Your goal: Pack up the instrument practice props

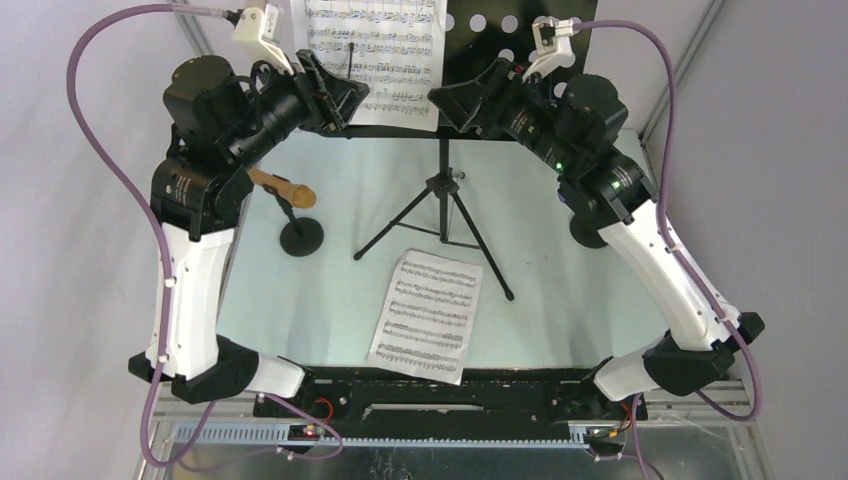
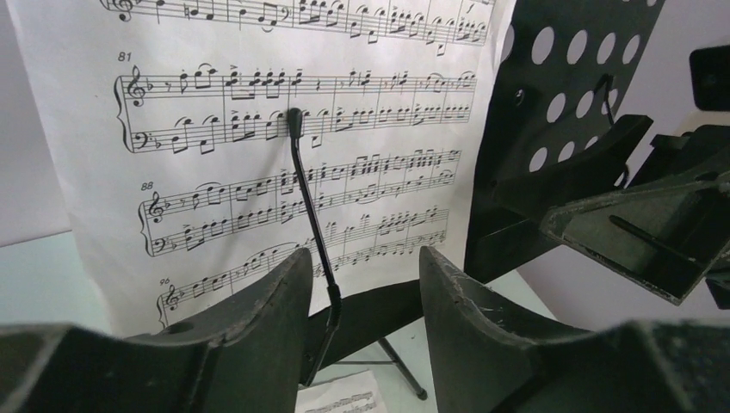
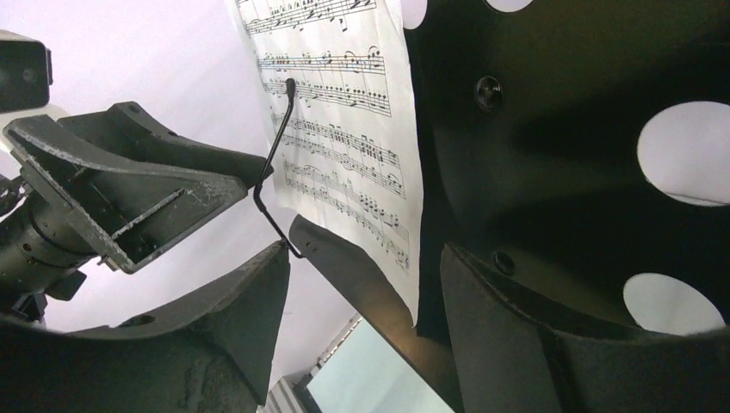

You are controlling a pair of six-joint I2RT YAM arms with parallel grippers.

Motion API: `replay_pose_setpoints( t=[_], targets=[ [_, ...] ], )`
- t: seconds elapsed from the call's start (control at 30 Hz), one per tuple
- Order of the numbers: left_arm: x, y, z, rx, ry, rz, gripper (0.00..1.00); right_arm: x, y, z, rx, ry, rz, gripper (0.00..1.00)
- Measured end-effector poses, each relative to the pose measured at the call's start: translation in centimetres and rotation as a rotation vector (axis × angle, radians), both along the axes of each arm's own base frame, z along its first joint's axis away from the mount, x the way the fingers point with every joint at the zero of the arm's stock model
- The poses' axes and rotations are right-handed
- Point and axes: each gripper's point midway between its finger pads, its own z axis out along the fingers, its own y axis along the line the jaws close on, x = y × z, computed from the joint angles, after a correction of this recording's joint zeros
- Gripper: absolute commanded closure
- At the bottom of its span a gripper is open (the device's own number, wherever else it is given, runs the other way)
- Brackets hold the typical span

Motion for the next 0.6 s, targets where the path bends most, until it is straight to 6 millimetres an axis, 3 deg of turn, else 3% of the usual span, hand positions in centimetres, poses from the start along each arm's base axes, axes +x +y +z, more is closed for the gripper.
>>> replay_pose_setpoints(
  t=[0.13,0.27,0.6],
  targets=[
    [0.3,0.2,-0.5,0.004,0.011,0.011,0.32,0.6,0.6,-0.3,0.009,0.020,0.007,0.31],
    [0.8,0.5,-0.9,0.009,0.023,0.027,0.31,0.9,0.8,-0.5,0.020,0.036,0.010,0.32],
    [1.3,0.1,-1.6,0.001,0.040,0.013,0.62,1.0,0.8,-0.1,0.048,0.042,0.006,0.35]
  ],
)
